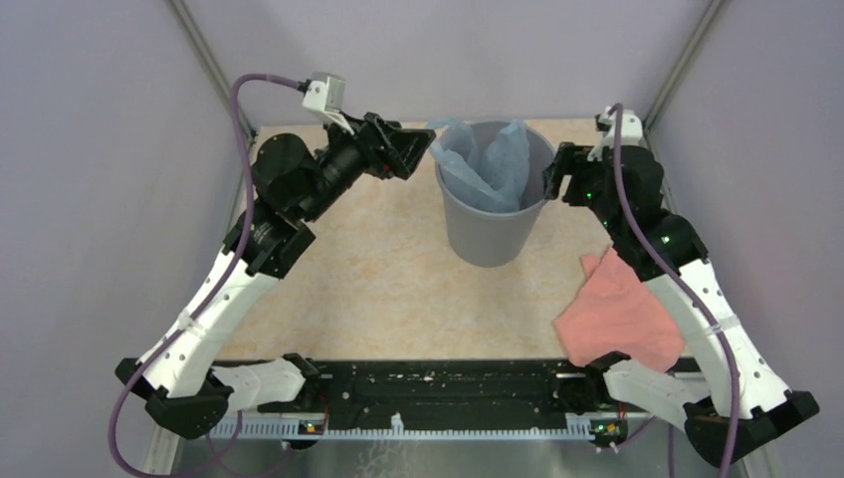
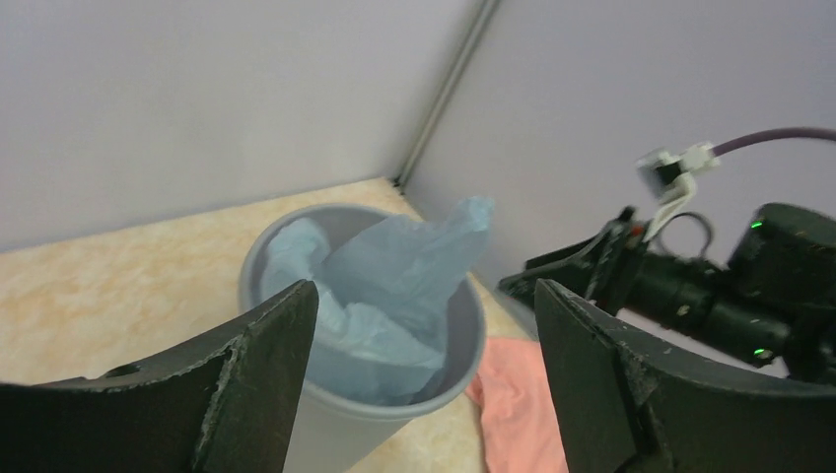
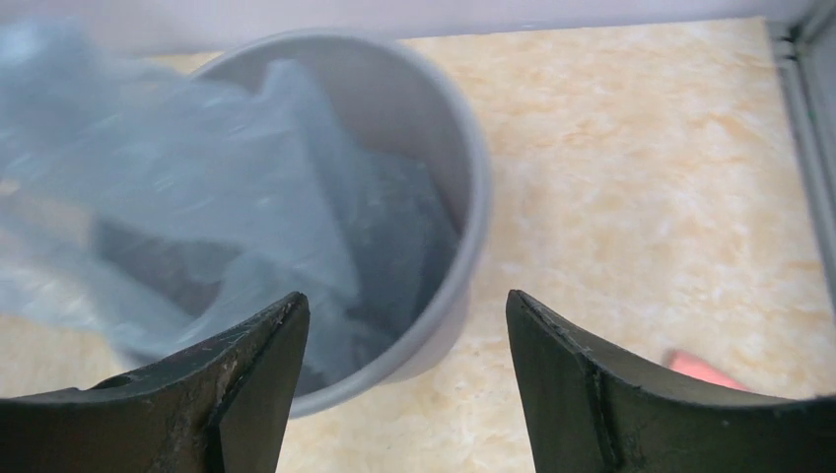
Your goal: Put the trash bags into the trash bin
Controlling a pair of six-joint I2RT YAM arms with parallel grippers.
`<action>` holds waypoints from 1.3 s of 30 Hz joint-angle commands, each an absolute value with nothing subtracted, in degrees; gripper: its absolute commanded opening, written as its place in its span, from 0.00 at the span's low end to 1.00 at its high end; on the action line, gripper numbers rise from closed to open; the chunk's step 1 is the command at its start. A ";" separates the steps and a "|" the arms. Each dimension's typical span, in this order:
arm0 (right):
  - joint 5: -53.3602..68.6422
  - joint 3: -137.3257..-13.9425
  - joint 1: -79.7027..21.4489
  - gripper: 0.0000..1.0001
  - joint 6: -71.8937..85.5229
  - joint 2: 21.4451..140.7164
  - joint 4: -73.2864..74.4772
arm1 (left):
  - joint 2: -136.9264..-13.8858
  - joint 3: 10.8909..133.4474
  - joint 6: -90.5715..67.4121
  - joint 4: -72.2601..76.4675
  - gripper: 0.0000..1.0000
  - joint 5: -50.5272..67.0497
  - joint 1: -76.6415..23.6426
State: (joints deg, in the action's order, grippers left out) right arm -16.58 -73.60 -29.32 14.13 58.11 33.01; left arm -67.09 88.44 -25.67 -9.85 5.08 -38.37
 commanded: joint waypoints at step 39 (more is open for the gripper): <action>-6.30 -70.91 -22.27 0.21 29.18 70.17 25.00 | -67.21 64.13 -31.49 -9.51 0.55 11.12 -22.93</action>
